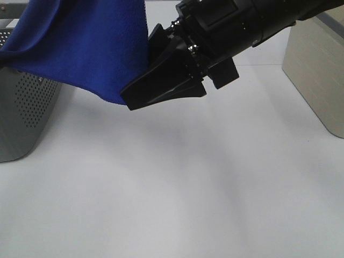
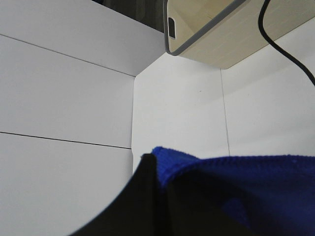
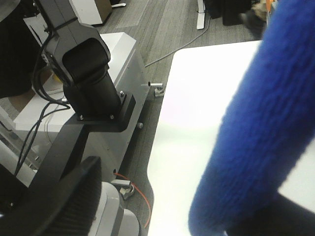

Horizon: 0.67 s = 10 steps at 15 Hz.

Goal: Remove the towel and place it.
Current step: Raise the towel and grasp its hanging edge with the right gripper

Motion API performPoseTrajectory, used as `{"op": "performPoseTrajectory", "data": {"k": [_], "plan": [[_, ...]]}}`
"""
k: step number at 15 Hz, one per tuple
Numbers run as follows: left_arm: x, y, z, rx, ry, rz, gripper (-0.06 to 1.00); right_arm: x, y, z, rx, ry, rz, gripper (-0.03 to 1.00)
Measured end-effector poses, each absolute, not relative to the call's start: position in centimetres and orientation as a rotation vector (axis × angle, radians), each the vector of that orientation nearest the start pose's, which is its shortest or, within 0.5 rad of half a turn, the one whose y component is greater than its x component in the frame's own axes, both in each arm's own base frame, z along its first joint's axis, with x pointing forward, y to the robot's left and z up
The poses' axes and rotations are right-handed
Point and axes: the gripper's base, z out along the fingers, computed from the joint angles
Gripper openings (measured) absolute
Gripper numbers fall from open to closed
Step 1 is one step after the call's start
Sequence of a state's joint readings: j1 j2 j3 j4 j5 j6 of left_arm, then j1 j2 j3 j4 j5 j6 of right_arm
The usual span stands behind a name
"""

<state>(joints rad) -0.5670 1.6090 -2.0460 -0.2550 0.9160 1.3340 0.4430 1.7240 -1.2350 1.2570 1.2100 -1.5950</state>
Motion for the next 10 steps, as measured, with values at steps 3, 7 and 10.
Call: {"op": "performPoseTrajectory", "data": {"k": [3,7,10], "plan": [[27.6,-19.7,51.5,1.570,1.146,0.208,0.00,27.5,22.1,28.5,-1.469,1.629,1.277,0.65],[27.6,-19.7,51.5,1.570,1.146,0.207,0.00,28.2,22.2,28.2,-1.379,1.707,1.246,0.65],[27.5,-19.7,51.6,1.570,1.146,0.205,0.00,28.5,22.2,28.1,-1.354,1.722,1.211,0.58]]}}
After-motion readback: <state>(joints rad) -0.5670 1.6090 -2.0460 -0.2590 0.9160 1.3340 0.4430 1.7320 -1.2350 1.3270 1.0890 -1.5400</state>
